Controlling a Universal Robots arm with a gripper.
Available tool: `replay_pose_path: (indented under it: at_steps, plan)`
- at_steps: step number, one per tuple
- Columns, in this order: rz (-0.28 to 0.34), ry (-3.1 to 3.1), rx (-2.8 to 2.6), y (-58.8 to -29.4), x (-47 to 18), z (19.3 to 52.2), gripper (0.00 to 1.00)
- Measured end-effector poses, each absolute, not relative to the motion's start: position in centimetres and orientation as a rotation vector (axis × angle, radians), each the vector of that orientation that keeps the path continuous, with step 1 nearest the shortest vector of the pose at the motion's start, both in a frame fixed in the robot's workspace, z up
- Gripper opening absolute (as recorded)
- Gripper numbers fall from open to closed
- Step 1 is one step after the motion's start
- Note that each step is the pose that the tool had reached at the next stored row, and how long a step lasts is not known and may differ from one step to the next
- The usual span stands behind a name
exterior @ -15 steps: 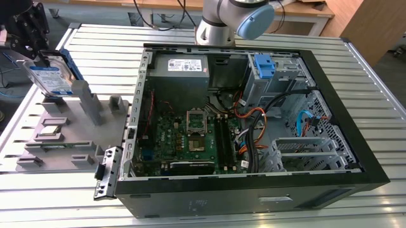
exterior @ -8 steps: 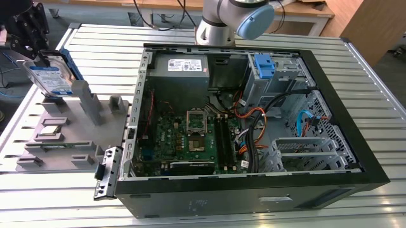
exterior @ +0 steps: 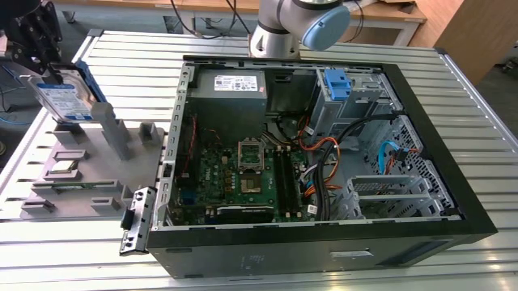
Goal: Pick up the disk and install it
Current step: 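Pick up the disk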
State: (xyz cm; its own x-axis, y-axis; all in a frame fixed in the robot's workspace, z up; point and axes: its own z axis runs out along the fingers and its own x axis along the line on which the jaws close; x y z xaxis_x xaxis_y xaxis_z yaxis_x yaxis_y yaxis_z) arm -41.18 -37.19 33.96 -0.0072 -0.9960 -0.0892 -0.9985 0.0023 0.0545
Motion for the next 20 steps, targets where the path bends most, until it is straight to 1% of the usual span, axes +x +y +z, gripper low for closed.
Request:
replay_pose_path:
  at_steps: [20]
  plan:
    - [0.142,2.216,-2.204,-37.18,-41.17,34.22,0.35]
